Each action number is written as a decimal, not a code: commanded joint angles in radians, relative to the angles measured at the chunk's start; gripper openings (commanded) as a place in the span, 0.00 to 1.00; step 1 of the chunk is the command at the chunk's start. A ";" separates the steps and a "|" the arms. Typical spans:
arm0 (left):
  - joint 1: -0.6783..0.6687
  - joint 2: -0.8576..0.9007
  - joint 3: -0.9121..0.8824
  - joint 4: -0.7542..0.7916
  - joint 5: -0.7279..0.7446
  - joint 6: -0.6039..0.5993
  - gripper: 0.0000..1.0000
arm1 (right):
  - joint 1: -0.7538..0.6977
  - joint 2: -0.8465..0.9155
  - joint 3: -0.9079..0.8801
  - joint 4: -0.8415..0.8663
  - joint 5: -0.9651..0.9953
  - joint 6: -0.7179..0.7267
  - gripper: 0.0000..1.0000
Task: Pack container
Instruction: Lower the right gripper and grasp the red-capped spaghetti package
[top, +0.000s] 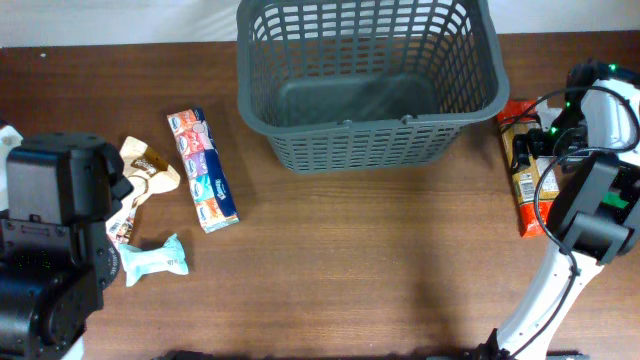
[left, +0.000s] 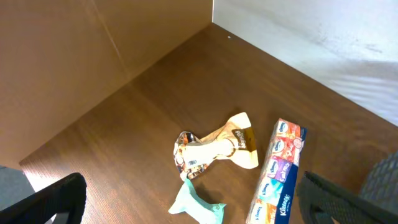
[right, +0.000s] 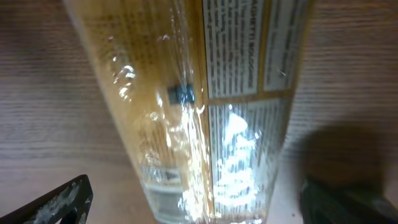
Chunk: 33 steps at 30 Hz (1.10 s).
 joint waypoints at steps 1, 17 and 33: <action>0.005 0.000 0.003 -0.002 0.009 -0.003 1.00 | 0.007 0.042 -0.011 0.004 0.012 -0.010 0.99; 0.005 0.000 0.003 -0.002 0.009 -0.003 1.00 | 0.006 0.109 -0.024 0.021 0.005 0.003 0.74; 0.005 0.000 0.003 -0.002 0.008 -0.003 1.00 | -0.006 0.109 0.543 -0.125 0.008 0.317 0.04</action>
